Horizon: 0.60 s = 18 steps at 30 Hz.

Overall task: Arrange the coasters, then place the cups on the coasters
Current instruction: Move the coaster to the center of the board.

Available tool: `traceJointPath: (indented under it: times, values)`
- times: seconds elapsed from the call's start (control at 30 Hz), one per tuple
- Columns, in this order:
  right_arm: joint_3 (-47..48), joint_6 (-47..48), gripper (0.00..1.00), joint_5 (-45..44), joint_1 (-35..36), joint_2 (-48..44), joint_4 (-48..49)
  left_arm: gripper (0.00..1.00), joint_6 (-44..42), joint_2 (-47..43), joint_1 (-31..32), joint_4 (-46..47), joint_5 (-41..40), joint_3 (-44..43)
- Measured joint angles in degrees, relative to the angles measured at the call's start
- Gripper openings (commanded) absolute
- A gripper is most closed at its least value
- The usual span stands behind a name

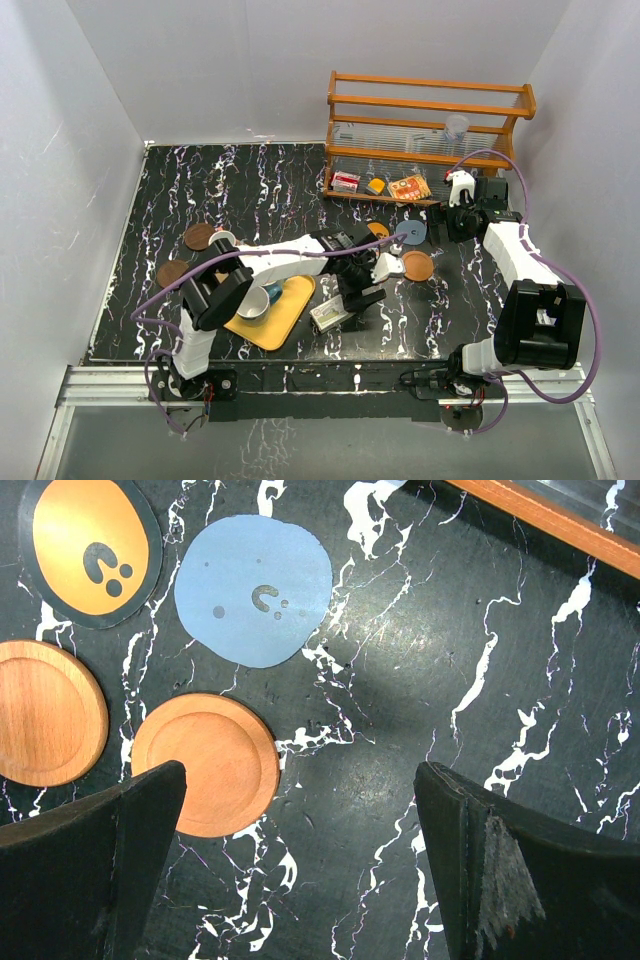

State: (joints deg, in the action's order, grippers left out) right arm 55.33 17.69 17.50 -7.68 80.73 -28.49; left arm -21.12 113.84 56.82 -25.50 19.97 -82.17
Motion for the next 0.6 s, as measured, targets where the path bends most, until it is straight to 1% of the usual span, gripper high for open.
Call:
traceJointPath:
  times: [0.27,0.43,0.6]
  values:
    - [0.00,0.11,0.98,0.02,-0.11,0.00,-0.04,0.66,-1.90,0.20,1.33,-1.55,-0.83,0.37]
    - [0.00,0.17,0.98,0.02,-0.11,0.00,-0.20,0.60,-2.40,-0.37,1.33,-1.70,-2.40,3.06]
    - [0.00,0.17,0.98,0.02,-0.11,0.02,-0.44,0.58,-1.60,-2.56,1.33,-1.86,-4.92,5.84]
